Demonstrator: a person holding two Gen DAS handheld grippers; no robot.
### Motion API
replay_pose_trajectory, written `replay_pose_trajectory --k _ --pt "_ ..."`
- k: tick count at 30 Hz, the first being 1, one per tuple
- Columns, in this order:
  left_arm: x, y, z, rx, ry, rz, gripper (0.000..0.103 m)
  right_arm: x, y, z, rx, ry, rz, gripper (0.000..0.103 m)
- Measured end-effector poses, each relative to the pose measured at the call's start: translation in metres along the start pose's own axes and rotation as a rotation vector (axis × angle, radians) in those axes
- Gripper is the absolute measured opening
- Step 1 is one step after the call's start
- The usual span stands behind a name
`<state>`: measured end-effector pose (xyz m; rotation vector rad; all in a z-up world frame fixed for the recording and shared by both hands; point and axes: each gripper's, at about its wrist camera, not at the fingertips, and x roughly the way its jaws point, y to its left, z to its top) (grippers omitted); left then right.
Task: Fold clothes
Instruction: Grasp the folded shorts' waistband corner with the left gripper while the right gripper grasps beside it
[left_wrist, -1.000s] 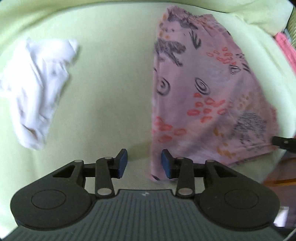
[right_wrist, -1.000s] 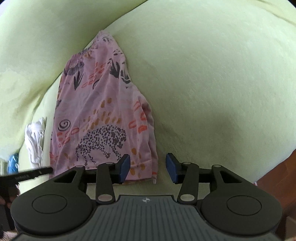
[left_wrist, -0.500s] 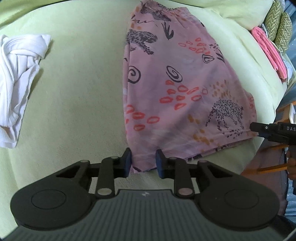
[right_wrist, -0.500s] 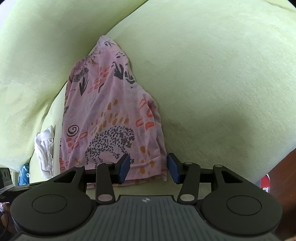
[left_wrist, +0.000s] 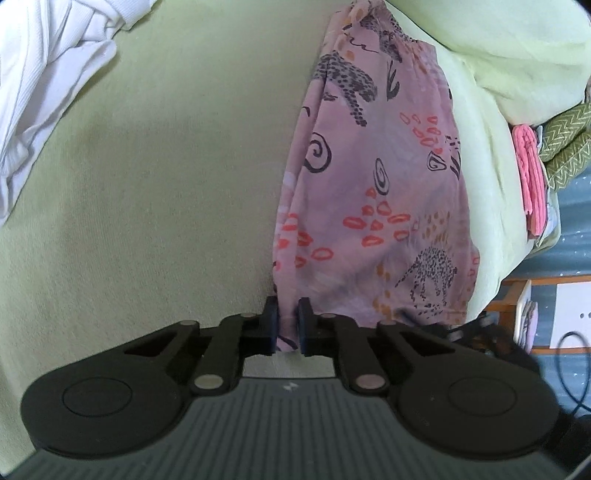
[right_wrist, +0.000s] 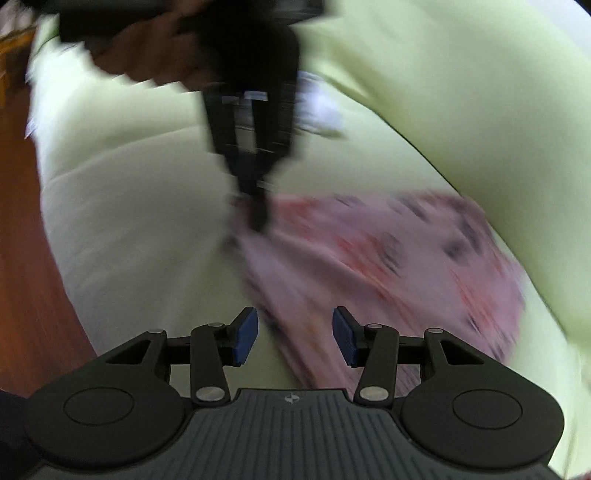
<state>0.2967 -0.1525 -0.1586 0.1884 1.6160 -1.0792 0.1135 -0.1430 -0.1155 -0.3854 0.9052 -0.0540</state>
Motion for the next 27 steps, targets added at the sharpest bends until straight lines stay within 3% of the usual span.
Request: replay_pose_trajectory --k 6,8,9,10,12,13,16,21,25,27 --pt "-0.013 0.002 0.001 -0.065 -0.018 -0.111 0.006 0.024 0.045 0.009 -0.208 -0.094 -0.141 0.05" --pt "-0.017 0.0 0.002 -0.053 -0.024 -0.118 0.006 0.027 0.046 0.011 -0.22 -0.101 -0.159 0.034" --pt "-0.019 -0.003 0.002 -0.013 -0.028 -0.09 0.006 0.027 0.043 0.013 -0.204 -0.096 -0.153 0.018" --pt "-0.021 -0.008 0.001 0.052 -0.034 -0.044 0.008 0.027 0.037 0.015 -0.173 -0.085 -0.137 0.0" --pt "-0.027 -0.023 -0.005 0.241 -0.052 0.068 0.011 0.024 0.023 0.017 -0.116 -0.076 -0.106 0.0" --pt "-0.029 -0.032 -0.011 0.36 -0.058 0.13 0.019 0.023 0.017 0.018 -0.09 -0.075 -0.092 0.0" --pt "-0.029 -0.064 -0.043 0.784 -0.085 0.318 0.026 0.019 -0.001 0.023 -0.033 -0.066 -0.039 0.0" --pt "-0.012 -0.091 -0.105 1.414 -0.132 0.489 0.041 0.015 -0.02 0.03 -0.002 -0.064 0.015 0.0" --pt "0.004 -0.087 -0.124 1.657 -0.18 0.572 0.044 0.012 -0.025 0.03 0.003 -0.079 0.05 0.0" --pt "0.013 -0.084 -0.127 1.739 -0.204 0.616 0.039 0.013 -0.031 0.024 0.008 -0.096 0.067 0.0"
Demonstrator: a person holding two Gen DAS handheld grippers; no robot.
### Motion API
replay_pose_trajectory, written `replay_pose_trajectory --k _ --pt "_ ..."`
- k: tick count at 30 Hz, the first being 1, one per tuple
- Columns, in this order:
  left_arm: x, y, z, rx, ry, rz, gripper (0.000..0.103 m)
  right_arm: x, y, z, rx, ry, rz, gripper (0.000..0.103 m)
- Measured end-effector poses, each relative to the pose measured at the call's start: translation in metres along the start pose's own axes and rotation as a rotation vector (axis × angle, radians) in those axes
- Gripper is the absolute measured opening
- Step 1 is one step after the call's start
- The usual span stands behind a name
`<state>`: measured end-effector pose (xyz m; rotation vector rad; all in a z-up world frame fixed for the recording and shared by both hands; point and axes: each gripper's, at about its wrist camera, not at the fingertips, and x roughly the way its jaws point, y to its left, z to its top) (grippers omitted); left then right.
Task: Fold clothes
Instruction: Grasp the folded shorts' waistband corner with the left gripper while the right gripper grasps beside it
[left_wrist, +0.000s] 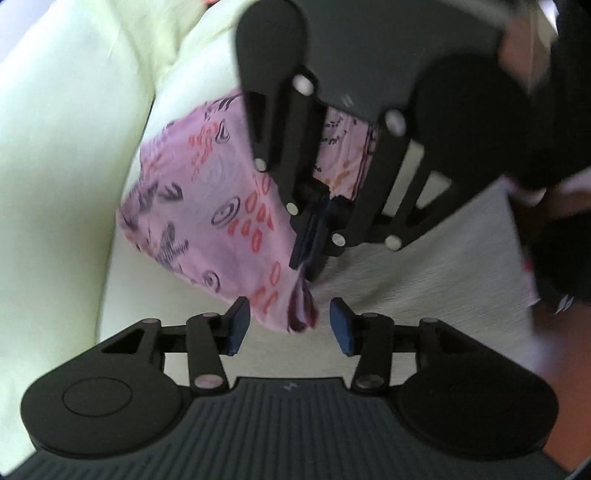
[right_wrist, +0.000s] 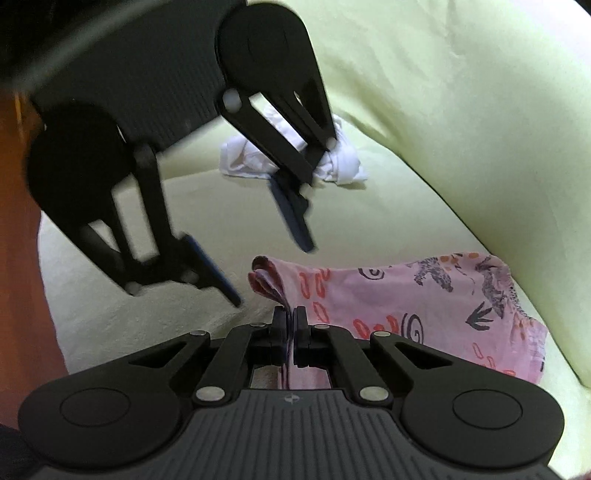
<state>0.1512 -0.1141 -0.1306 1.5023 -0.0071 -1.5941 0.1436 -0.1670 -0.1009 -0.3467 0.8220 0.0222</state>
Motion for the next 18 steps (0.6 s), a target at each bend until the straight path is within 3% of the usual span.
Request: replay_pose_trajectory --k 2,5,7,8,14,18 --pt "0.009 -0.008 -0.003 0.082 0.005 0.031 0.006 0.001 0.003 -0.001 0.01 -0.015 0.008 0.0" --pt "0.018 -0.012 -0.006 0.145 0.01 0.044 0.006 -0.003 0.009 -0.004 0.016 -0.019 -0.001 0.009" --pt "0.016 -0.004 -0.004 0.11 0.007 0.034 0.006 -0.013 0.014 -0.013 0.006 -0.001 -0.049 0.031" --pt "0.013 0.003 -0.003 0.07 0.004 0.022 0.006 -0.02 0.017 -0.021 -0.002 0.015 -0.081 0.035" --pt "0.004 0.025 -0.001 -0.048 0.011 -0.011 0.007 -0.045 0.039 -0.097 -0.193 0.267 -0.303 0.043" --pt "0.008 0.022 0.0 -0.036 0.022 -0.016 0.007 -0.049 0.046 -0.14 -0.362 0.355 -0.361 0.048"
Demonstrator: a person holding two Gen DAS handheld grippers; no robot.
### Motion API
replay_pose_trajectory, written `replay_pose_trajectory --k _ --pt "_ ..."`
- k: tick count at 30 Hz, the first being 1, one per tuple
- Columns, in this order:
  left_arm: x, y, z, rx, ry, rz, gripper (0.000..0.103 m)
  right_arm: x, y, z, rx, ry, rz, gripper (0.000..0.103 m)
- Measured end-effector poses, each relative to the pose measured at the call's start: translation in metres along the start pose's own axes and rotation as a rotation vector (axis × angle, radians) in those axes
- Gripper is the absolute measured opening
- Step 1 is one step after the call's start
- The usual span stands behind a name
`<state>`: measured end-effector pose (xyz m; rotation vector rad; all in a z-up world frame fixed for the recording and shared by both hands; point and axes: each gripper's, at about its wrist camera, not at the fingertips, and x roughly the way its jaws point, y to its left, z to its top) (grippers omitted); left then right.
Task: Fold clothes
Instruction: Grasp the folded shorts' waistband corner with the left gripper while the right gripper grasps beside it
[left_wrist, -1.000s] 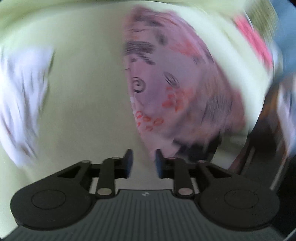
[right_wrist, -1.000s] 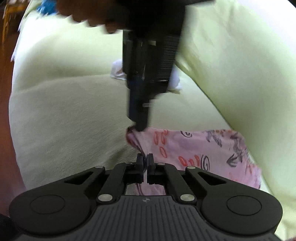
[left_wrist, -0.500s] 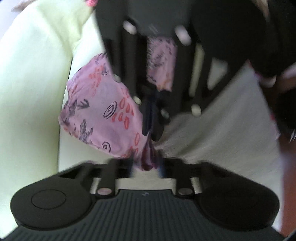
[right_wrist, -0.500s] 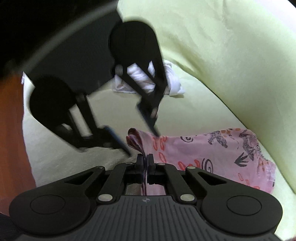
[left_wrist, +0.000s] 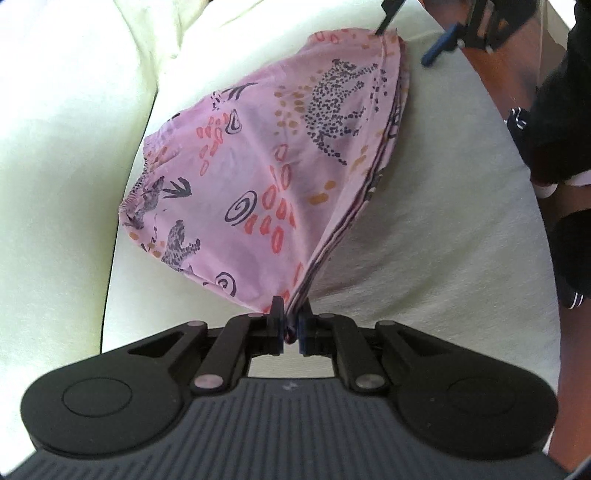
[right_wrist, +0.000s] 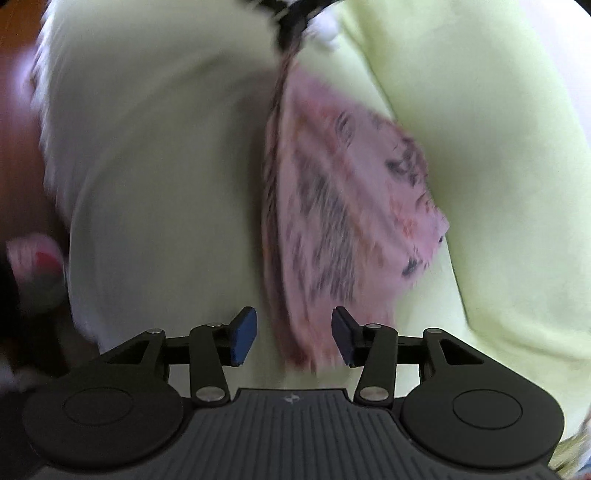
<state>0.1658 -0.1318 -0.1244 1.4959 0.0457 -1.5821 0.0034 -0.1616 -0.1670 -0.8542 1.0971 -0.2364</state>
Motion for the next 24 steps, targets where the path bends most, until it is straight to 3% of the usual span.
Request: replay_pose_trajectory --k 4,11,15,19,24 --pt "0.004 -0.006 -0.003 0.023 0.011 -0.007 0.007 0.004 0.013 -0.013 -0.121 -0.049 -0.081 0.059" --pt "0.012 -0.028 -0.01 0.105 0.029 0.025 0.008 0.017 0.017 -0.021 -0.207 -0.087 -0.201 0.056" --pt "0.017 -0.038 -0.01 0.137 0.028 0.07 0.008 0.025 0.013 -0.022 -0.215 -0.081 -0.213 0.048" --pt "0.019 -0.048 -0.012 0.187 0.023 0.105 0.005 0.026 0.015 -0.024 -0.233 -0.079 -0.159 0.013" --pt "0.016 -0.046 -0.013 0.218 0.017 0.083 0.003 0.022 -0.007 -0.024 -0.177 -0.088 -0.044 0.007"
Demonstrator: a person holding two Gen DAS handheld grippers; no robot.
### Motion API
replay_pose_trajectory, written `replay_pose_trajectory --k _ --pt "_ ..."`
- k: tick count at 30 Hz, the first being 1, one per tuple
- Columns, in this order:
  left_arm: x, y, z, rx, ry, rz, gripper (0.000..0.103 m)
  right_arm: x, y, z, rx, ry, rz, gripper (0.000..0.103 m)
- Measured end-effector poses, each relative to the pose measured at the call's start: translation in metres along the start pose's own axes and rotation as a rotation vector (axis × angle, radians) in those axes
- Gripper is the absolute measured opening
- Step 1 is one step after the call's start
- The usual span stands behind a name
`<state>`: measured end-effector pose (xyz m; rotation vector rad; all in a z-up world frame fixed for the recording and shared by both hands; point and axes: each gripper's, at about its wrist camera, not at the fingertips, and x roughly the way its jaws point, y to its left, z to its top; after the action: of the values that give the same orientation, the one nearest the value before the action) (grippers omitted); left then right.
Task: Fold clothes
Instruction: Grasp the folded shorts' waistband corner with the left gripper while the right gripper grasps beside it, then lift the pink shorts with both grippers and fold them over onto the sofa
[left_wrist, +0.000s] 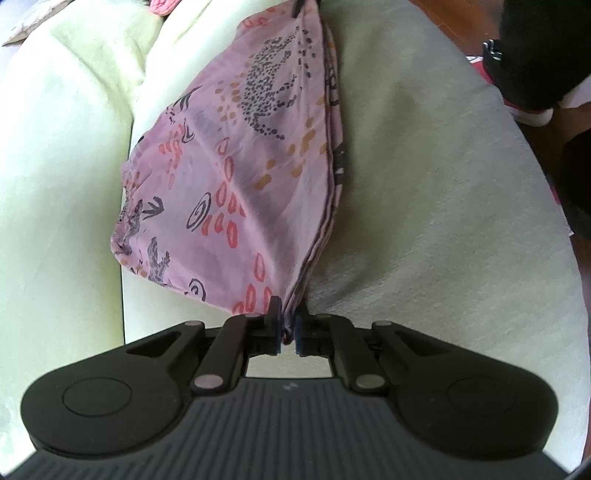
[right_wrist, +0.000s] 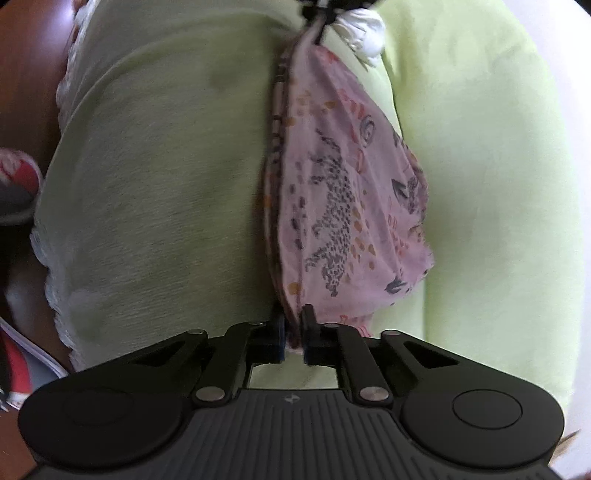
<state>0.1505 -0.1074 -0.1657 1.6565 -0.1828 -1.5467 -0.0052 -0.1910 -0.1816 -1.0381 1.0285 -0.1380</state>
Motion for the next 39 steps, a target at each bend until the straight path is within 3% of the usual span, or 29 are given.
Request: replay_pose_trajectory --k 6,11,18,22,24,30,34,39 --pt "-0.023 0.007 0.009 0.021 -0.044 -0.028 0.003 -0.014 -0.042 -0.021 0.001 -0.043 0.116 0.006" --pt "-0.052 0.004 0.032 -0.036 -0.074 -0.077 0.003 -0.037 -0.061 -0.038 -0.041 -0.05 0.228 0.006" --pt "-0.094 -0.013 0.062 -0.15 -0.098 -0.243 0.003 -0.077 -0.072 -0.058 -0.054 -0.042 0.518 0.006" --pt "-0.101 0.005 0.067 -0.226 -0.089 -0.321 0.004 -0.076 -0.1 -0.064 -0.002 -0.037 0.694 0.007" --pt "-0.096 0.032 0.062 -0.299 -0.079 -0.358 0.004 -0.061 -0.132 -0.066 0.064 -0.03 0.789 0.006" --pt "-0.057 0.132 0.034 -0.521 -0.043 -0.397 0.004 0.012 -0.231 -0.074 0.215 -0.037 0.956 0.007" --pt "-0.009 0.195 0.01 -0.678 -0.033 -0.411 0.004 0.085 -0.294 -0.082 0.311 -0.02 1.019 0.007" --pt "0.049 0.24 -0.011 -0.783 0.013 -0.394 0.004 0.165 -0.343 -0.09 0.439 0.011 1.06 0.007"
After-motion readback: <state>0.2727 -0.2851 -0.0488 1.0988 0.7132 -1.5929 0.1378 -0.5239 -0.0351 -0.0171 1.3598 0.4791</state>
